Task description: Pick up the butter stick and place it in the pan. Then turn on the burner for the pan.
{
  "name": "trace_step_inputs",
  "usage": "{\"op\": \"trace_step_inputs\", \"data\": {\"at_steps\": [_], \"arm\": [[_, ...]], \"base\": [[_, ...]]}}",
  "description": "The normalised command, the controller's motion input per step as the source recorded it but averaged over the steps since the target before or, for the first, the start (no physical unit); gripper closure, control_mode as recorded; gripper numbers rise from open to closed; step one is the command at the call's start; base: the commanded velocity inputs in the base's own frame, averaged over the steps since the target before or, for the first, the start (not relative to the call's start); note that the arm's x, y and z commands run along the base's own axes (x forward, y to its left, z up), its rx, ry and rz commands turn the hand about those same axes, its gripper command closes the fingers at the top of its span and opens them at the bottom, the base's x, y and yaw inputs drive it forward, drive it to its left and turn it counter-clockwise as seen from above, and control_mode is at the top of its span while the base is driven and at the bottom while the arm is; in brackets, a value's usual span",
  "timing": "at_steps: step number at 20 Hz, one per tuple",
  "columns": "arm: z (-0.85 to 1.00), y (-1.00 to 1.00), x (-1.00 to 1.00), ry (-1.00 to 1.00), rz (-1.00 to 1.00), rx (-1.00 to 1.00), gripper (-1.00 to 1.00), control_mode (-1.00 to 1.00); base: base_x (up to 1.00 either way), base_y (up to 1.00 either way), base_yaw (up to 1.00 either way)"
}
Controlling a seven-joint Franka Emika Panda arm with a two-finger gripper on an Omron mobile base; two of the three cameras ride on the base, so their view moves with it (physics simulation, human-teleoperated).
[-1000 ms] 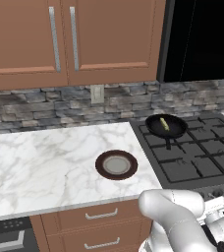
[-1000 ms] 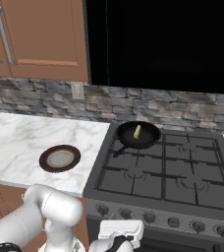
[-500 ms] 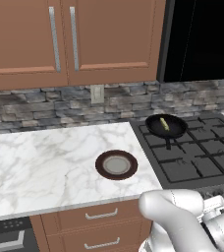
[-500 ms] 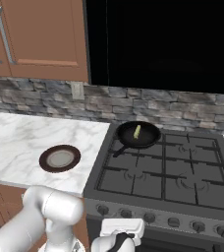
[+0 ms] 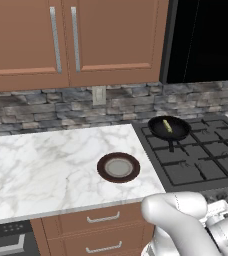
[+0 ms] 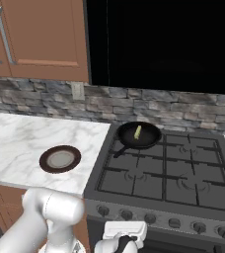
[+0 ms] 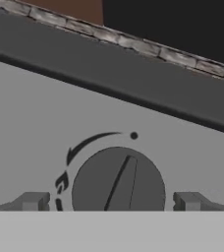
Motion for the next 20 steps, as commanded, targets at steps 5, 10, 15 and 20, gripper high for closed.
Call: {"op": "trace_step_inputs", "data": {"at_steps": [5, 10, 15, 20], "arm": [[-0.01, 0.02, 0.21, 0.0, 0.0, 0.0, 1.0, -1.0], [0.0, 0.0, 0.14, 0.0, 0.0, 0.0, 1.0, -1.0], [0.0, 0.0, 0.01, -0.01, 0.01, -0.05, 1.0, -1.0], [0.12, 0.0, -0.03, -0.03, 0.0, -0.08, 1.0, -1.0]], "base": [[0.0, 0.0, 0.0], [0.0, 0.0, 0.0], [0.0, 0.0, 0.0], [0.0, 0.0, 0.0]]}}
